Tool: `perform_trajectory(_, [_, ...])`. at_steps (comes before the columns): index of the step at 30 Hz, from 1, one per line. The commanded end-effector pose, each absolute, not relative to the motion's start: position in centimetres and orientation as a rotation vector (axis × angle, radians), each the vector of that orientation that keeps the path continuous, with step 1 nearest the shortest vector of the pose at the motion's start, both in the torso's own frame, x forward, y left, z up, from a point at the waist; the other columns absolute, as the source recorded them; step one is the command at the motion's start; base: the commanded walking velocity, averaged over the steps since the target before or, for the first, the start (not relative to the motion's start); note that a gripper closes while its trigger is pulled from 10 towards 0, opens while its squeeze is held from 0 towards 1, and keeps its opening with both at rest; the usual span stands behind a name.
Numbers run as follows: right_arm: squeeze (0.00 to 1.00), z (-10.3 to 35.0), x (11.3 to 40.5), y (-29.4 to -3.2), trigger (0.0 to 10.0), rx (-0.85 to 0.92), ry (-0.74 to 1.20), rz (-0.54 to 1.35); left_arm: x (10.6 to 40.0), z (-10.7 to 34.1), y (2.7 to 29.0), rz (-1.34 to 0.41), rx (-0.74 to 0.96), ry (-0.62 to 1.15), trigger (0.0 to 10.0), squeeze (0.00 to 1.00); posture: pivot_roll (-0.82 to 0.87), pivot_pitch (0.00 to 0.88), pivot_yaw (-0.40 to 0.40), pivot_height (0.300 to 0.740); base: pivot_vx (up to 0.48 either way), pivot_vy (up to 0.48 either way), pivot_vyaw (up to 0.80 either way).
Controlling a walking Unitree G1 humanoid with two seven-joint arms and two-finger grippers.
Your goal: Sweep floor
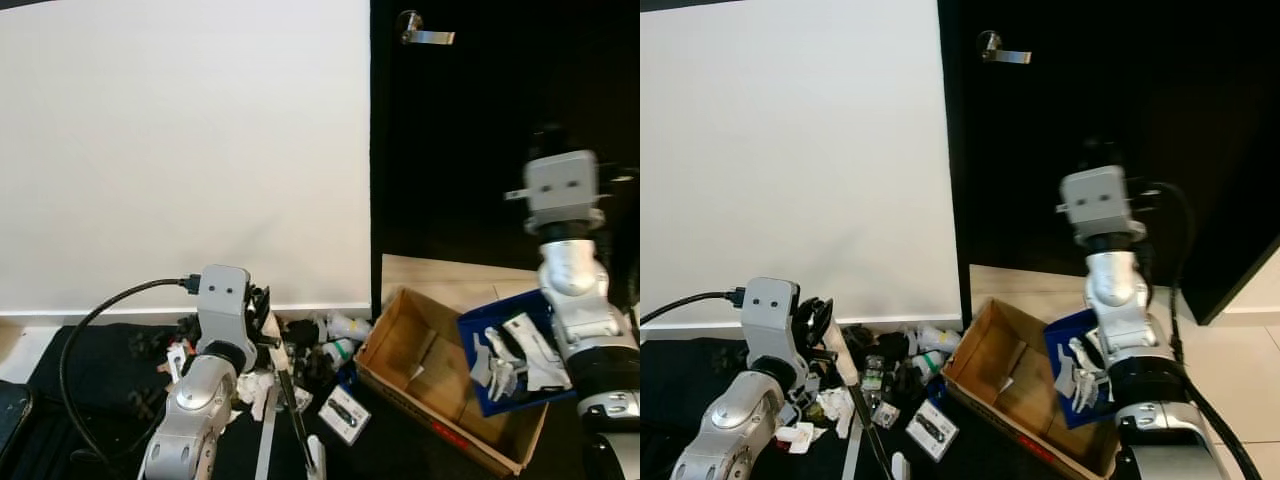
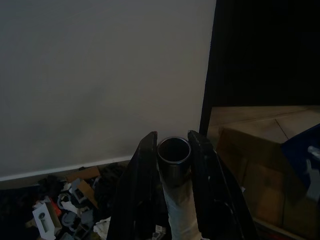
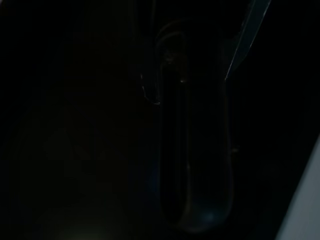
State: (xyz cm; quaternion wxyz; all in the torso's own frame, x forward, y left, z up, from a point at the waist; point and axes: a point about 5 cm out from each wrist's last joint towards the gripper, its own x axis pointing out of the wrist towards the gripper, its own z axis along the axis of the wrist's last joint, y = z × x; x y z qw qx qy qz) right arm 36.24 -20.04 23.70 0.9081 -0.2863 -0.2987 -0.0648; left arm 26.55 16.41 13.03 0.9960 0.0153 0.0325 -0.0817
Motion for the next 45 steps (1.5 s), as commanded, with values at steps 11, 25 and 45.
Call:
perform_trajectory(11, [0.0, 24.0, 36.6, -15.0, 10.0, -0.739, -0.764, 0.076, 25.8, 13.1, 17.1, -0.135, 0.047, 0.072, 10.0, 0.0, 0.12, 0.162, 0.093, 0.74, 0.0, 0.0, 0.0])
perform_trajectory(25, [0.0, 22.6, 36.4, -13.6, 10.0, -0.827, -0.784, 0.193, 25.8, 13.2, 16.9, -0.127, 0.035, 0.07, 10.0, 0.0, 0.11, 0.164, 0.089, 0.74, 0.0, 0.0, 0.0])
perform_trajectory(45, [0.0, 27.0, 35.8, -19.3, 10.0, -0.374, -0.789, -0.169, 26.0, 13.5, 17.0, -0.116, 0.03, 0.061, 10.0, 0.0, 0.1, 0.162, 0.085, 0.74, 0.0, 0.0, 0.0])
